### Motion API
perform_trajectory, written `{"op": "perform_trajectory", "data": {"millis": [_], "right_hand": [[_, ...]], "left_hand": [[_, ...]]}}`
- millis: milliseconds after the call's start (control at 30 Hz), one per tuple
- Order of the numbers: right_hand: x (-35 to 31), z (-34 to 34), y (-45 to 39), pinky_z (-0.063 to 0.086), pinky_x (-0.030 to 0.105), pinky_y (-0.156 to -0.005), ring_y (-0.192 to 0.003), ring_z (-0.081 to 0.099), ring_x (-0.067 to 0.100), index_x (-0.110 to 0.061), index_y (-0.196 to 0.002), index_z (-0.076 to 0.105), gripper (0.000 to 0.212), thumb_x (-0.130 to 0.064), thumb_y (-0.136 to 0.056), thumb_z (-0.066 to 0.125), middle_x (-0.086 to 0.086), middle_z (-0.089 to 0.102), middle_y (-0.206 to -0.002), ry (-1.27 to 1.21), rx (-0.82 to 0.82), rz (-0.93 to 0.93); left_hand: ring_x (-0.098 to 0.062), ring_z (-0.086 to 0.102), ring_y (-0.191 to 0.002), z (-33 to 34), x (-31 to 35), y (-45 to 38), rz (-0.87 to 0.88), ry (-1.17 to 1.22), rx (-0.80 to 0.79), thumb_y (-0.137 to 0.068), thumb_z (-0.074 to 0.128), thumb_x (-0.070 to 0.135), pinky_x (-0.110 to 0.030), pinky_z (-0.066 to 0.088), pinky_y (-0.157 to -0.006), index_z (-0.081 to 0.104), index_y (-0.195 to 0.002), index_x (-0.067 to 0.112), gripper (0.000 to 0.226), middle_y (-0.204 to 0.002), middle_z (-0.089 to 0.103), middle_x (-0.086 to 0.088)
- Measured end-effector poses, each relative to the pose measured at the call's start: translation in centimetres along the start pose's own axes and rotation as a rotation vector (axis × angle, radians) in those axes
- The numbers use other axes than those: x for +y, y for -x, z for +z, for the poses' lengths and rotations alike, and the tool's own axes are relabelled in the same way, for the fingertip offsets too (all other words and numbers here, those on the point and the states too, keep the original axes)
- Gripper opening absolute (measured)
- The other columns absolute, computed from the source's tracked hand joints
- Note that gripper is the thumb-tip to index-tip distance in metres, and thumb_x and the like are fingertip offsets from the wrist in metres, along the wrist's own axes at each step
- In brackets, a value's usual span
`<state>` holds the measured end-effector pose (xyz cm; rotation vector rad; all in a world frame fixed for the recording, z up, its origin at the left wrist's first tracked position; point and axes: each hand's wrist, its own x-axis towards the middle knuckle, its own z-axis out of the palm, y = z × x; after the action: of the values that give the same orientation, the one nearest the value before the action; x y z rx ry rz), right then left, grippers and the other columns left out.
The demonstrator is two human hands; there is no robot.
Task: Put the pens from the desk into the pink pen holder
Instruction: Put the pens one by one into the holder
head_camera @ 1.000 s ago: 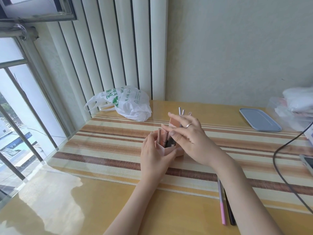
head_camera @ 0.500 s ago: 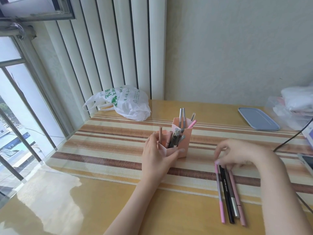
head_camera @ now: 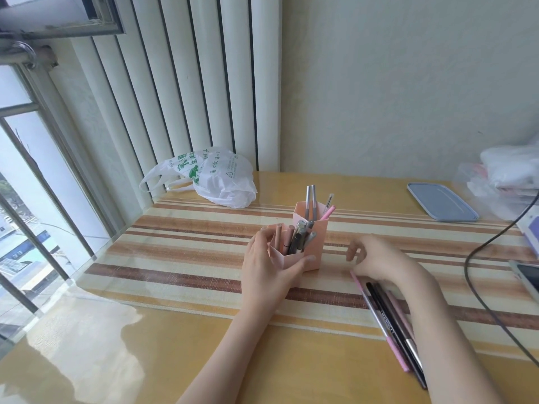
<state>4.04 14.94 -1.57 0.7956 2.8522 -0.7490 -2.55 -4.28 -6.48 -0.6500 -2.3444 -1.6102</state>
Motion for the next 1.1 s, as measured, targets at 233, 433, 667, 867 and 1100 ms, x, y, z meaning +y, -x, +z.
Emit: {"op": "perform_trajectory", "data": {"millis": [233, 433, 667, 867, 1100], "right_hand": [[-0.1, 0.7, -0.6, 0.043, 0.029, -0.061, -0.077, 0.056, 0.015, -0.02, -0.086, 0.056, 0.033, -0.044, -0.073, 0.073, 0.001, 0.061, -0.092, 0.129, -0.082, 0.07], [-2.4, 1.8, 0.1, 0.034, 0.029, -0.054, -0.061, 0.046, 0.018, -0.017, -0.069, 0.052, 0.02, -0.031, -0.071, 0.067, -0.001, 0.048, -0.068, 0.188, -0.148, 0.071], [-3.8, 1.5, 1.0, 0.039, 0.028, -0.053, -0.059, 0.052, 0.016, -0.014, -0.071, 0.057, 0.016, -0.027, -0.08, 0.059, 0.001, 0.057, -0.066, 0.049, -0.067, 0.027], [-2.2, -4.7, 2.9, 0.039, 0.009, -0.04, -0.042, 0.053, -0.003, -0.014, -0.083, 0.055, 0.008, -0.014, -0.09, 0.051, -0.002, 0.063, -0.061, -0.6, 0.442, -0.289], [-4.2, -6.3, 5.7, 0.045, 0.025, -0.054, -0.055, 0.058, 0.01, -0.03, -0.086, 0.038, 0.016, -0.015, -0.092, 0.039, 0.014, 0.059, -0.07, -0.932, 1.086, -0.683]], "left_hand": [[-0.014, 0.055, -0.097, 0.0, 0.1, 0.0, 0.017, 0.005, 0.012, -0.057, 0.074, 0.061, -0.016, 0.037, -0.074, 0.05, -0.109, 0.029, 0.066, -0.101, 0.06, 0.012], [-0.011, 0.053, -0.089, 0.0, 0.1, -0.1, 0.031, -0.008, 0.021, -0.054, 0.07, 0.066, -0.01, 0.035, -0.07, 0.048, -0.105, 0.034, 0.064, -0.094, 0.057, 0.017], [-0.015, 0.055, -0.093, 0.0, 0.2, 0.0, 0.03, -0.002, 0.025, -0.055, 0.072, 0.065, -0.021, 0.039, -0.073, 0.049, -0.106, 0.032, 0.065, -0.098, 0.06, 0.011], [-0.015, 0.055, -0.101, 0.0, 0.1, -0.1, 0.004, 0.005, 0.004, -0.056, 0.077, 0.058, -0.026, 0.043, -0.079, 0.05, -0.111, 0.029, 0.068, -0.104, 0.061, 0.009], [-0.014, 0.054, -0.098, 0.0, -0.1, -0.1, 0.01, -0.019, 0.0, -0.059, 0.08, 0.053, -0.012, 0.035, -0.074, 0.05, -0.111, 0.028, 0.065, -0.103, 0.06, 0.009]]}}
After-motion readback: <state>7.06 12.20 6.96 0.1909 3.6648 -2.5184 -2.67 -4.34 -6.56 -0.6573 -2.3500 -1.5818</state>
